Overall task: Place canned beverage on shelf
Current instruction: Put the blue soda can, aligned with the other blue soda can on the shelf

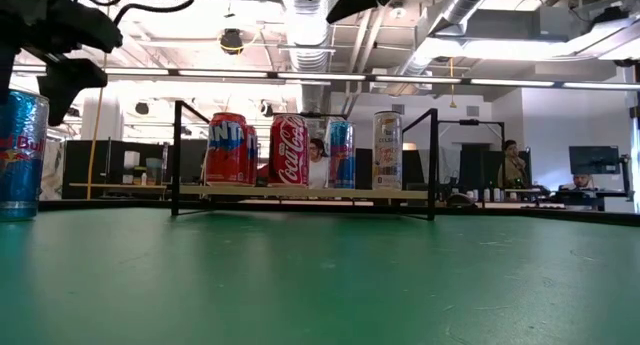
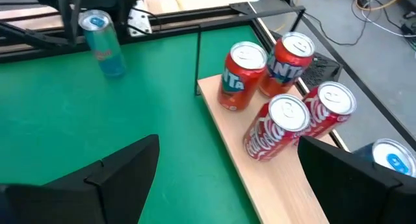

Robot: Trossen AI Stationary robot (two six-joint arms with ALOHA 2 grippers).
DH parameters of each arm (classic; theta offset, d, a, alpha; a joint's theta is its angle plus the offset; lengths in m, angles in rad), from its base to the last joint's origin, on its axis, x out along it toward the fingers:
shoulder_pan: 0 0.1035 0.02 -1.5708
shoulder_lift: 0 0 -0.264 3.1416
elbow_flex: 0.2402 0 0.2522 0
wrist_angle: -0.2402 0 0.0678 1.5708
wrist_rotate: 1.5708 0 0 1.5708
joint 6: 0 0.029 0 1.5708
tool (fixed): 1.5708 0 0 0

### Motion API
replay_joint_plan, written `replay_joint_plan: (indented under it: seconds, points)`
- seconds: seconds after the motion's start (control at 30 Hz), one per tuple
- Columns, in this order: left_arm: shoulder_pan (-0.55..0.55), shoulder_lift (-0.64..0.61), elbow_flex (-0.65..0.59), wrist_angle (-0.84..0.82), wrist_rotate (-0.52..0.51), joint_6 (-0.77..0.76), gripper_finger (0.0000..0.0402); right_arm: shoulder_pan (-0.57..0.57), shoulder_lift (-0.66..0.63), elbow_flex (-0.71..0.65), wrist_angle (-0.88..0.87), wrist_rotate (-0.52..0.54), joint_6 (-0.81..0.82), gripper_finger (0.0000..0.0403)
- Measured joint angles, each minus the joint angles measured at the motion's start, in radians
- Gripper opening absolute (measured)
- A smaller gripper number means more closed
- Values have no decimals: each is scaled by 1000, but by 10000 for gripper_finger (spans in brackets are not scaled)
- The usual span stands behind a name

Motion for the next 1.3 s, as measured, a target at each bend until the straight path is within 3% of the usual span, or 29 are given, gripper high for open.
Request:
replay_joint_plan:
  seconds: [0.27,0.43,0.6,0.73,0.9,1.1,1.3]
  points:
    - [0,78,4,-3,44,17,223,-18,0,0,-52,0,-4,390]
    - [0,103,21,-4,50,21,221,-17,-8,0,-70,0,-23,390]
    - [0,166,127,7,48,-3,221,-11,-38,0,-110,0,-21,390]
    - [0,302,260,27,46,-17,221,-5,-83,0,-150,-5,-15,390]
    - [-2,525,474,43,25,79,221,15,-152,0,-232,-34,13,390]
    - [9,767,749,120,24,219,221,77,-222,0,-443,65,164,390]
    - [40,1008,1016,135,24,296,221,209,-307,0,-649,235,364,390]
